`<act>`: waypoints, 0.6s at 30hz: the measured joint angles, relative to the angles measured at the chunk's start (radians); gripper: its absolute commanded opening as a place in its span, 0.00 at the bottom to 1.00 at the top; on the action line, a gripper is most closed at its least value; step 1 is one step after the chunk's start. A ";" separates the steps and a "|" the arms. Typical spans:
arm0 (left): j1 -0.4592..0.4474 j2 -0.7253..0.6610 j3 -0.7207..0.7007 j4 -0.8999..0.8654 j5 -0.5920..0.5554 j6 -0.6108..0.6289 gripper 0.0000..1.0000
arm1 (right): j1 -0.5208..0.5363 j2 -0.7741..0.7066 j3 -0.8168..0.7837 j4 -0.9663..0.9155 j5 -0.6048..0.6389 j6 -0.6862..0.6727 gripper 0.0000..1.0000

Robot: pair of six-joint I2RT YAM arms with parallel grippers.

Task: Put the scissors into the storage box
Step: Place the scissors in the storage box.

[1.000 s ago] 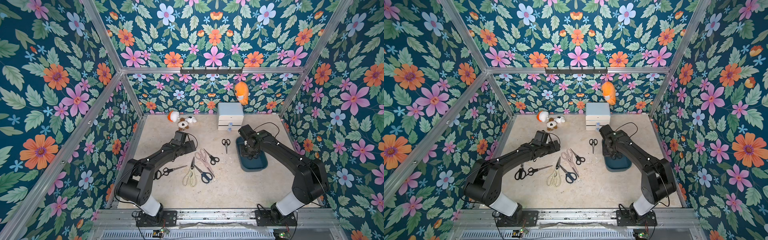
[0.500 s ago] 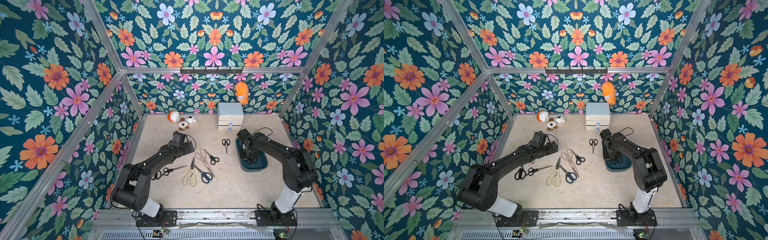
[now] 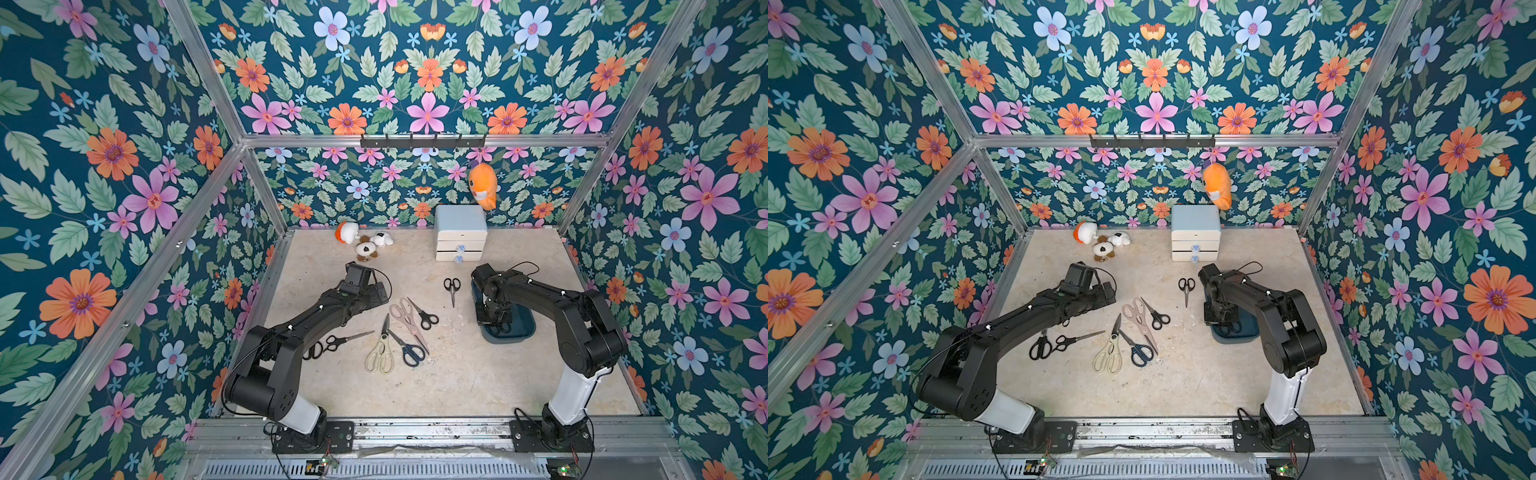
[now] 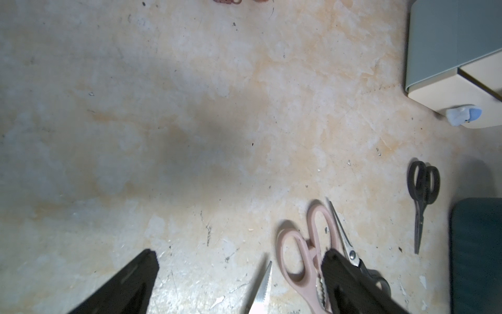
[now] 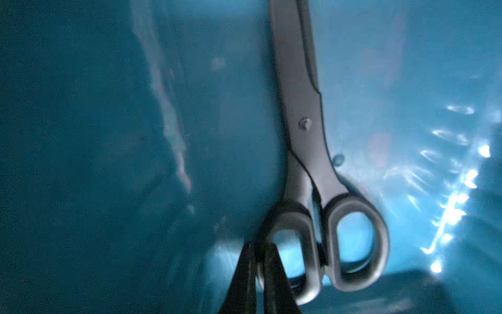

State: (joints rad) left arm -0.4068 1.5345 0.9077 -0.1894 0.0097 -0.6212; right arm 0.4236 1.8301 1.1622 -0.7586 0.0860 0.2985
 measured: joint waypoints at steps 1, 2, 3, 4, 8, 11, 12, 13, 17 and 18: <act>0.000 0.000 0.000 0.000 0.000 0.000 0.99 | 0.000 -0.003 -0.001 0.001 0.000 0.000 0.12; 0.000 0.000 0.000 0.000 0.000 0.000 0.99 | 0.000 -0.006 -0.002 0.002 -0.004 0.000 0.14; 0.000 0.000 0.000 0.000 0.000 0.000 0.99 | 0.000 -0.008 0.000 0.004 -0.009 0.003 0.15; 0.000 0.000 0.000 0.000 0.000 0.000 0.99 | 0.000 -0.013 0.005 0.002 -0.009 0.002 0.16; 0.000 0.000 0.000 -0.001 -0.002 0.001 0.99 | 0.000 -0.041 0.055 -0.009 -0.006 0.003 0.17; 0.000 0.001 -0.001 -0.001 -0.004 0.003 0.99 | 0.000 -0.057 0.106 -0.034 -0.001 0.005 0.17; 0.000 0.003 -0.001 0.000 -0.004 0.004 0.99 | 0.000 -0.064 0.126 -0.044 0.002 0.007 0.18; 0.000 0.005 0.000 0.000 -0.004 0.005 0.99 | 0.000 -0.070 0.146 -0.055 0.002 0.010 0.18; 0.000 0.013 0.009 -0.001 -0.004 0.018 0.99 | 0.003 -0.078 0.218 -0.080 -0.004 0.040 0.18; 0.000 0.013 0.011 0.000 -0.004 0.021 0.99 | 0.007 -0.075 0.232 -0.083 -0.004 0.051 0.18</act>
State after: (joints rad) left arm -0.4068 1.5478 0.9184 -0.1898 0.0059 -0.6006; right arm 0.4305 1.7550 1.3941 -0.8417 0.0818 0.3492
